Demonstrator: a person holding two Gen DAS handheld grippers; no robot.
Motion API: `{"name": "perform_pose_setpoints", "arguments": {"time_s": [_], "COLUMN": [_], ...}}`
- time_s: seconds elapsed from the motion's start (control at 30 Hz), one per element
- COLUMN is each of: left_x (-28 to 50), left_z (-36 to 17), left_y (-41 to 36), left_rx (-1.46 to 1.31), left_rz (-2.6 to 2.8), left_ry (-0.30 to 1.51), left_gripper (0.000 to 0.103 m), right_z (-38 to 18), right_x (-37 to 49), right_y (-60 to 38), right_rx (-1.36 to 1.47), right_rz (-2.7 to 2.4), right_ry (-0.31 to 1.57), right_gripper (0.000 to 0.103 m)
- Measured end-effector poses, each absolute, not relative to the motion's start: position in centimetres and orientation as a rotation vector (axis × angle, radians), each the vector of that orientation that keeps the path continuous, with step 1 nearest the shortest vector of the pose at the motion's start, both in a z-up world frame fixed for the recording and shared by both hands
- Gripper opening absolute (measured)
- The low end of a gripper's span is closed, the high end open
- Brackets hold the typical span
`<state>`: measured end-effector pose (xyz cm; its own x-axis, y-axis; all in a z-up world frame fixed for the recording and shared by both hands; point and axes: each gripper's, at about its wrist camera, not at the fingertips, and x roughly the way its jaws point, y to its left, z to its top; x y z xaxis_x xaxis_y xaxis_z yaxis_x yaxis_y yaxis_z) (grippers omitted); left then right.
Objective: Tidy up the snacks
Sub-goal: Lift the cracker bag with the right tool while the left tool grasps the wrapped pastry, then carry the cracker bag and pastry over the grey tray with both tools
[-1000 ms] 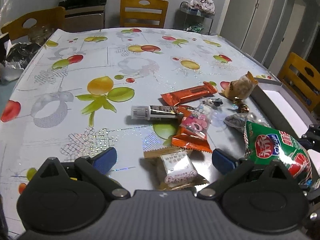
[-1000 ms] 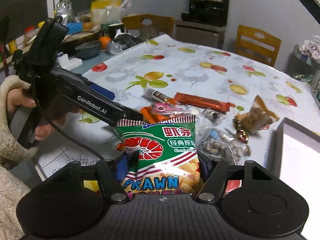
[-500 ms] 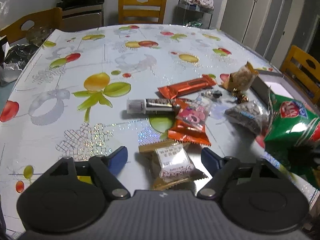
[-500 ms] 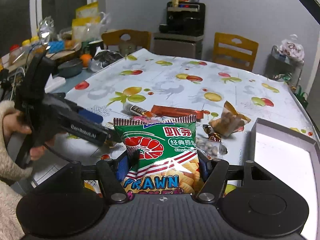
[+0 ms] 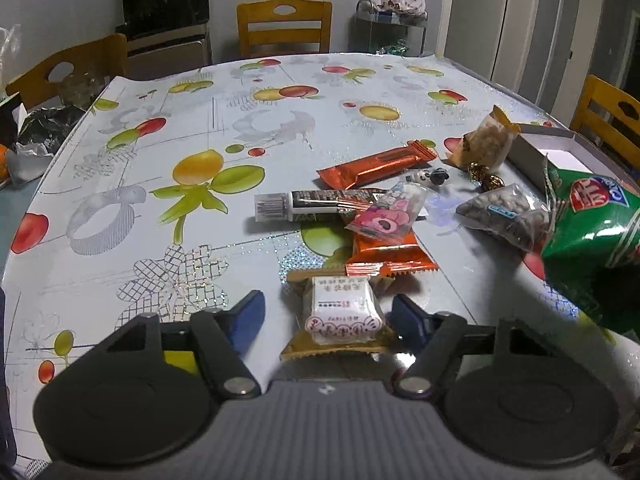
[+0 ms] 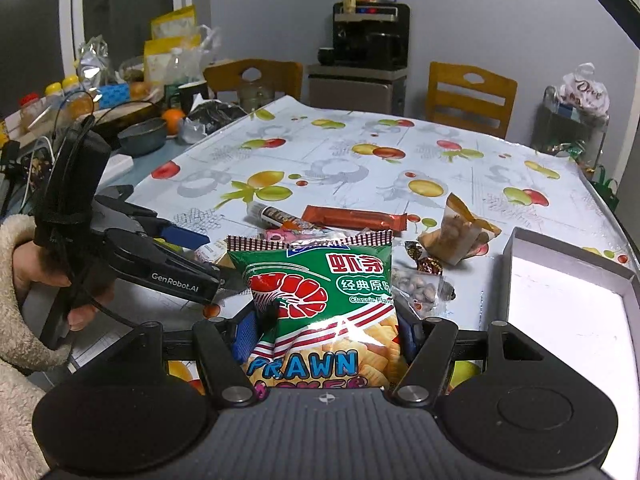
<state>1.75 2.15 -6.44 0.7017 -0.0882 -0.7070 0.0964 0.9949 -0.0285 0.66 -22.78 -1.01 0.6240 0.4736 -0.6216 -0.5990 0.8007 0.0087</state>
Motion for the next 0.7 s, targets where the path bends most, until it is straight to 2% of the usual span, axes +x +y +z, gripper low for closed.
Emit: {"name": "perform_pose_setpoints", "arguments": {"time_s": [0.13, 0.17, 0.23, 0.7], "left_x": [1.7, 1.5, 1.3, -0.1], "left_z": [-6.5, -6.4, -6.4, -3.8], "left_y": [2.3, 2.4, 2.3, 3.0], "left_rx": [0.009, 0.005, 0.006, 0.020], "left_rz": [-0.121, -0.131, -0.152, -0.149], "left_ry": [0.770, 0.764, 0.754, 0.683], "left_gripper": [0.058, 0.051, 0.044, 0.036], "right_z": [-1.0, -1.0, -0.9, -0.1], "right_x": [0.5, 0.5, 0.4, 0.5], "right_y": [-23.0, -23.0, -23.1, -24.6], "right_rx": [-0.206, -0.206, -0.205, -0.174], "right_rz": [0.623, 0.622, 0.621, 0.579], "right_ry": [0.647, 0.647, 0.647, 0.609], "right_gripper": [0.065, 0.065, 0.065, 0.065]}}
